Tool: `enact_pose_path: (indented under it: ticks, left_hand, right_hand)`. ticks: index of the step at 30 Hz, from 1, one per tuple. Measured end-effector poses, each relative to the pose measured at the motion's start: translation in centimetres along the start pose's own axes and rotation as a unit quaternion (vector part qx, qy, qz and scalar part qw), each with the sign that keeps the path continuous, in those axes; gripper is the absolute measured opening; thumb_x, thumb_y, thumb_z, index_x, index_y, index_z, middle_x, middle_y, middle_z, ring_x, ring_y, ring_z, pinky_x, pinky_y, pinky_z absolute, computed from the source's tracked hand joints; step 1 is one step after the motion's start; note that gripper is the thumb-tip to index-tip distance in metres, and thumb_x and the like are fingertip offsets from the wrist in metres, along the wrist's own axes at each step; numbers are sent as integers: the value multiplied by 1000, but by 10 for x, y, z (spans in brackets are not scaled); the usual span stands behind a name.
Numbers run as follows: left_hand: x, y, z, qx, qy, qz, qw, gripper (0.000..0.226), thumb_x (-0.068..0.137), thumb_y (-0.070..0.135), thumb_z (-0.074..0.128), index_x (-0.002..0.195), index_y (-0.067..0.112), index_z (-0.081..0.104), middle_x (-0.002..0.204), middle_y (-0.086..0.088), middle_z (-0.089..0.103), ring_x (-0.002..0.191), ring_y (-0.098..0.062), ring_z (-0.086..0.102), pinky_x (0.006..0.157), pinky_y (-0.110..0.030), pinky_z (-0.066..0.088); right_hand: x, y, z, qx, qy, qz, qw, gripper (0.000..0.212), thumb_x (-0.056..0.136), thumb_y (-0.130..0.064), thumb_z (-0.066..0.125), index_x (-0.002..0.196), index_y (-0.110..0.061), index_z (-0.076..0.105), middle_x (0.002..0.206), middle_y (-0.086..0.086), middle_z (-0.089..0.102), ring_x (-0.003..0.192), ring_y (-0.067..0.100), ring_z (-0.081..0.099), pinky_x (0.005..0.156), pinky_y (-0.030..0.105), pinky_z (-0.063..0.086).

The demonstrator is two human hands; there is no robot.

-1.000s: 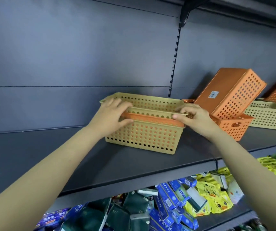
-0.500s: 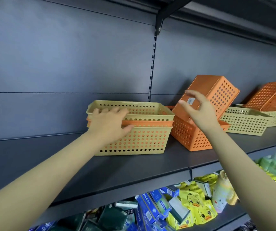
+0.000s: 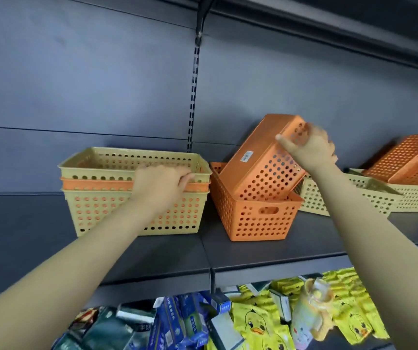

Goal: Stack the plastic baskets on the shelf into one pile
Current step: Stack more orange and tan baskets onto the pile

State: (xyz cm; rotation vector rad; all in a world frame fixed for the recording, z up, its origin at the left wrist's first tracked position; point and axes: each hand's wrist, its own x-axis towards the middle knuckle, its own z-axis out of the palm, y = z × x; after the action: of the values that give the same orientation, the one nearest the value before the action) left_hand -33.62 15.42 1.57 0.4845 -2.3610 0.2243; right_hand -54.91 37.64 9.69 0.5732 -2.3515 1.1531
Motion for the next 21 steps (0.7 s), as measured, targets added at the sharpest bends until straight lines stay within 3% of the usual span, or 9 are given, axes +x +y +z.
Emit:
enact_pose_path:
  ticks: [3, 6, 9, 12, 17, 21]
  left_hand:
    - [8, 15, 5, 17, -1, -2, 1000, 43, 98, 56, 30, 108, 40, 69, 85, 12, 73, 73, -11, 66, 62, -27, 40]
    - [14, 26, 10, 27, -2, -3, 1000, 44, 98, 56, 29, 106, 40, 69, 86, 13, 72, 72, -10, 64, 62, -27, 38]
    - [18, 34, 10, 33, -12, -1, 999, 43, 99, 54, 28, 108, 39, 68, 84, 12, 70, 71, -12, 62, 55, -24, 35]
    - [21, 33, 9, 33, -22, -1, 999, 43, 100, 55, 27, 107, 40, 67, 81, 13, 68, 65, -11, 54, 48, -20, 30]
    - [26, 34, 11, 32, -34, -6, 999, 43, 100, 56, 25, 104, 40, 65, 82, 15, 67, 67, -9, 52, 52, -22, 33]
    - [26, 34, 10, 35, -38, -5, 999, 44, 99, 57, 24, 107, 42, 64, 83, 13, 70, 70, -10, 58, 53, -23, 33]
  right_hand:
    - [10, 7, 1, 55, 6, -19, 998, 84, 67, -68, 66, 133, -19, 49, 139, 6, 49, 128, 32, 46, 103, 48, 40]
    - [20, 8, 0, 39, 29, 6, 999, 81, 70, -67, 66, 135, -24, 46, 143, 4, 39, 131, 36, 34, 101, 52, 37]
    - [30, 6, 0, 34, 8, 44, 998, 81, 62, -75, 65, 125, -28, 47, 141, 9, 31, 133, 38, 25, 102, 55, 33]
    - [36, 4, 6, 60, -18, 83, 995, 82, 59, -76, 65, 122, -31, 39, 150, 14, 21, 141, 45, 11, 111, 64, 19]
    - [43, 4, 10, 107, -40, 121, 986, 90, 60, -71, 68, 131, -28, 32, 144, 10, 32, 135, 40, 28, 113, 54, 23]
    - [42, 4, 6, 156, -5, 115, 981, 91, 58, -68, 71, 136, -31, 41, 143, 4, 33, 131, 36, 30, 105, 44, 33]
